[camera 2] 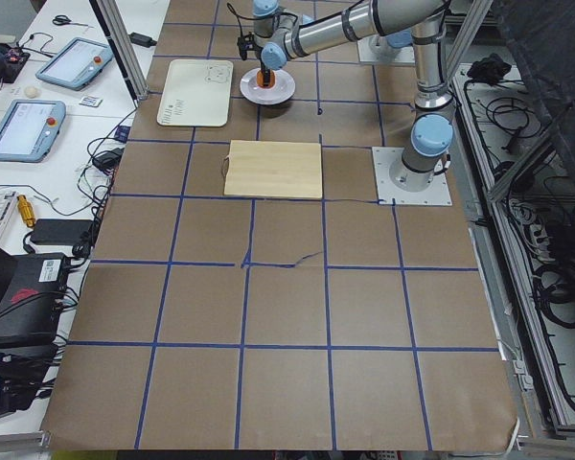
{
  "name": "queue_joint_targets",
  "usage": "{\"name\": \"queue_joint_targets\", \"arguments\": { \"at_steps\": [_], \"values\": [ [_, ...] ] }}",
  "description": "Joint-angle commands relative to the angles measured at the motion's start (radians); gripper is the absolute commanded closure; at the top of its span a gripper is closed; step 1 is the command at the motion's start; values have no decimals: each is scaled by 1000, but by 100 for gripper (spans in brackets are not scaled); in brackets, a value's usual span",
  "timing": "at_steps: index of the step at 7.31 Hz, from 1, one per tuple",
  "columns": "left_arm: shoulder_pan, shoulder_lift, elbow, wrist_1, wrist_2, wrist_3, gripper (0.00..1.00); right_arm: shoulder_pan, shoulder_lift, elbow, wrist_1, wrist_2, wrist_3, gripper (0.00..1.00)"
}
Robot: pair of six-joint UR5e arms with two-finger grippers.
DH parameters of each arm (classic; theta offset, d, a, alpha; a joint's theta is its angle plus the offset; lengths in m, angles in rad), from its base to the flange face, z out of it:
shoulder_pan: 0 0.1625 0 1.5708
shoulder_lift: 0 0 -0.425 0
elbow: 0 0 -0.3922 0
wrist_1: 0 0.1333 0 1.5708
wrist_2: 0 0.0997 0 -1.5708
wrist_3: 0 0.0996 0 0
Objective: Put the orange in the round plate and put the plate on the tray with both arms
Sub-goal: 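Carry the orange with the left gripper over the white plate, then open the left gripper to drop the orange onto the plate and lift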
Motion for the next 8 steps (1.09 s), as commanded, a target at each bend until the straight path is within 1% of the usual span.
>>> {"name": "queue_joint_targets", "arguments": {
  "at_steps": [1, 2, 3, 4, 5, 6, 8],
  "values": [
    [-8, -43, -7, 11, -24, -10, 9, -2, 0, -2, -3, -1, -3, 0],
    [-8, -29, -7, 19, -19, 4, 0, -6, -2, -1, -2, -7, -3, 0],
    [0, -3, -1, 16, -16, 8, 0, -14, -5, -1, 12, -16, -7, 0],
    [6, 29, 8, 1, 14, 8, 0, -17, -18, 1, 15, -15, -11, 0],
    [48, 84, 17, -71, 39, 13, 0, -23, -20, 1, 17, -15, -14, 0],
    [100, 150, 37, -175, 34, 81, 0, -22, -20, 3, 18, -6, -14, 0],
    [200, 282, 130, -534, 41, 232, 0, -26, -23, 13, 18, -6, -16, 0]
  ]
}}
